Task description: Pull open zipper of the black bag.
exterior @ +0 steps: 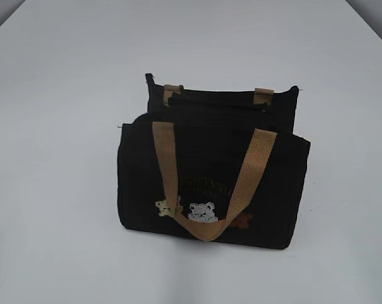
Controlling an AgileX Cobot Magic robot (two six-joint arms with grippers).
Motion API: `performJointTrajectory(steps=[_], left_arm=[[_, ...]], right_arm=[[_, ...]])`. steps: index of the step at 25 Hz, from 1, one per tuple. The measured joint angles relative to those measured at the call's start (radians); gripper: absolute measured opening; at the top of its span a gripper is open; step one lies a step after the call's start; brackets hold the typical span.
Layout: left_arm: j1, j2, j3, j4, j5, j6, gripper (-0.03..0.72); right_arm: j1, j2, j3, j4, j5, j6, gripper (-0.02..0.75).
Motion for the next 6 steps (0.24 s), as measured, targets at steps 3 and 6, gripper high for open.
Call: performJointTrajectory(steps=[3, 6], left_arm=[[0.000, 0.000, 0.000, 0.000, 0.000, 0.000, 0.436], [0.000, 0.000, 0.000, 0.000, 0.000, 0.000, 0.436]], right_arm=[[0.000, 0.000, 0.000, 0.000, 0.000, 0.000, 0.573], [0.000, 0.000, 0.000, 0.000, 0.000, 0.000, 0.573]])
